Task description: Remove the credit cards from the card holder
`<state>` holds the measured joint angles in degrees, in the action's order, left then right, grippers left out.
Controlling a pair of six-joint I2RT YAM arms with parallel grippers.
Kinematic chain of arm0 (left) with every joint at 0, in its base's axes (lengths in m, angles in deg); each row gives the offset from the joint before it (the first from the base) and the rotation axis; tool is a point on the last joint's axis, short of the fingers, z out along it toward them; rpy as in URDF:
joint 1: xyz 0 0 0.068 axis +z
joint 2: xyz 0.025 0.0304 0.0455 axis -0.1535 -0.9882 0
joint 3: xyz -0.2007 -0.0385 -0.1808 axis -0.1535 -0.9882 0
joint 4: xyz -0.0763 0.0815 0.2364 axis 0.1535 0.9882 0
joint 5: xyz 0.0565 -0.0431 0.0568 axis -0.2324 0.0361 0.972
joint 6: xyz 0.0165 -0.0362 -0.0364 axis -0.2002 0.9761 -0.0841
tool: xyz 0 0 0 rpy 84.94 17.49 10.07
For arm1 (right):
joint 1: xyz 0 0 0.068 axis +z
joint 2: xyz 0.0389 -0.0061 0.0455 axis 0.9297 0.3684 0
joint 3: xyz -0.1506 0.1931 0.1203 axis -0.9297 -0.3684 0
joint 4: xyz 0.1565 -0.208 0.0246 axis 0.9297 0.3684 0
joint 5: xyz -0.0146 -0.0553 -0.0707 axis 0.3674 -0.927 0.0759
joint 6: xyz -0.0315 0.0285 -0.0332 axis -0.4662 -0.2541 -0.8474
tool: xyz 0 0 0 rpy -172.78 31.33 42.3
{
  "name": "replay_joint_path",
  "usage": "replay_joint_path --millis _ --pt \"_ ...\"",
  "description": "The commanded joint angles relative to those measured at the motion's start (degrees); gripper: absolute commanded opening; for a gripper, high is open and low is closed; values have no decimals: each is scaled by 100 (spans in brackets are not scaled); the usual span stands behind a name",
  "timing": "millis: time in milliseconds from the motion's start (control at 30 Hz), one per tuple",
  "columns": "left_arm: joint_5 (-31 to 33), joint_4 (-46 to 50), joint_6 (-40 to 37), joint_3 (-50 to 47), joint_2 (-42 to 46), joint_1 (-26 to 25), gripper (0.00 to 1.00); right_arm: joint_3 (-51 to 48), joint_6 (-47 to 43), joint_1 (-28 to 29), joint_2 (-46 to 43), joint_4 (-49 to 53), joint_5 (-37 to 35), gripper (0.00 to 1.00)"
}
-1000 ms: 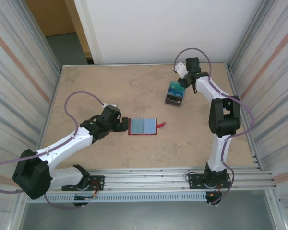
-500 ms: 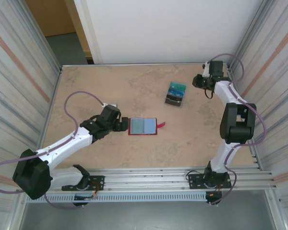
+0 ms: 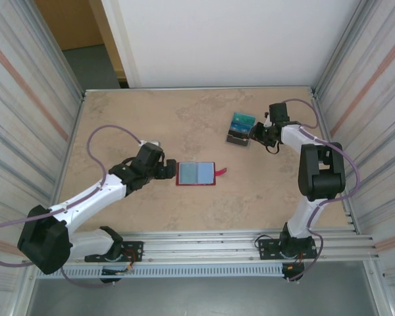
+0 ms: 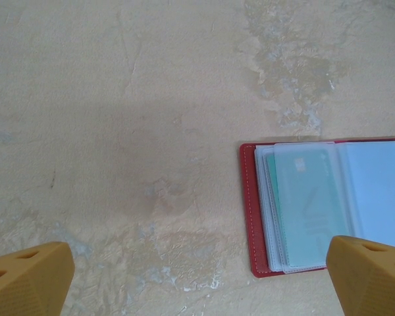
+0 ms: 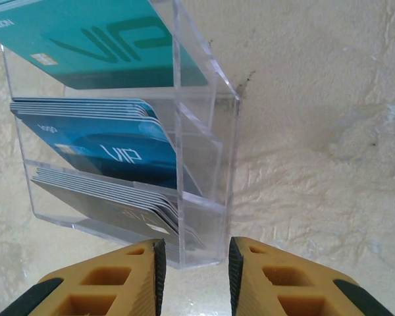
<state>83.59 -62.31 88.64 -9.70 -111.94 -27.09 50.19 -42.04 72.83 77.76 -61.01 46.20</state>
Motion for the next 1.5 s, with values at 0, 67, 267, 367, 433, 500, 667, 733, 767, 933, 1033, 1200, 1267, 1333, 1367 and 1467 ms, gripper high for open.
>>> replay_joint_path --millis 0,67,267,367,433,500,667,733,767,933,1033,1200,1267,1333,1367,1467 --pt "-40 -78 45 -31 13 50 99 89 181 -9 -77 -96 -190 32" --pt "-40 -78 51 -39 17 50 99 192 181 -20 23 -75 -202 32" --pt "-59 -95 63 -75 12 48 99 523 126 -23 345 -44 -113 30" --pt "-66 -97 56 -72 3 50 99 633 97 -7 483 -14 -81 29" --pt "-67 -97 57 -65 -6 49 99 691 76 -9 544 -18 -70 28" --pt "-66 -96 46 -64 -5 56 99 736 73 -6 601 -13 -60 27" --pt "-75 -95 53 -66 -16 59 99 827 7 -22 749 10 10 22" --pt "-83 -96 65 -66 -10 59 99 846 -33 -8 781 22 33 20" --pt "-83 -88 64 -66 -9 59 99 851 -54 -11 790 27 39 19" --pt "-87 -82 62 -57 -15 59 99 865 -197 37 812 112 30 16" --pt "-90 -87 61 -40 -16 59 99 857 -273 72 812 162 36 14" --pt "-83 -87 65 -33 -23 59 99 842 -347 166 770 251 -14 13" --pt "-84 -87 63 -31 -22 59 99 815 -364 210 745 271 -66 13" --pt "-82 -87 61 -31 -16 59 99 805 -370 257 742 304 -84 13" --pt "-89 -86 63 -26 -10 59 99 796 -376 275 740 312 -79 13" --pt "-101 -78 66 -39 5 59 99 729 -371 352 691 306 -69 13"
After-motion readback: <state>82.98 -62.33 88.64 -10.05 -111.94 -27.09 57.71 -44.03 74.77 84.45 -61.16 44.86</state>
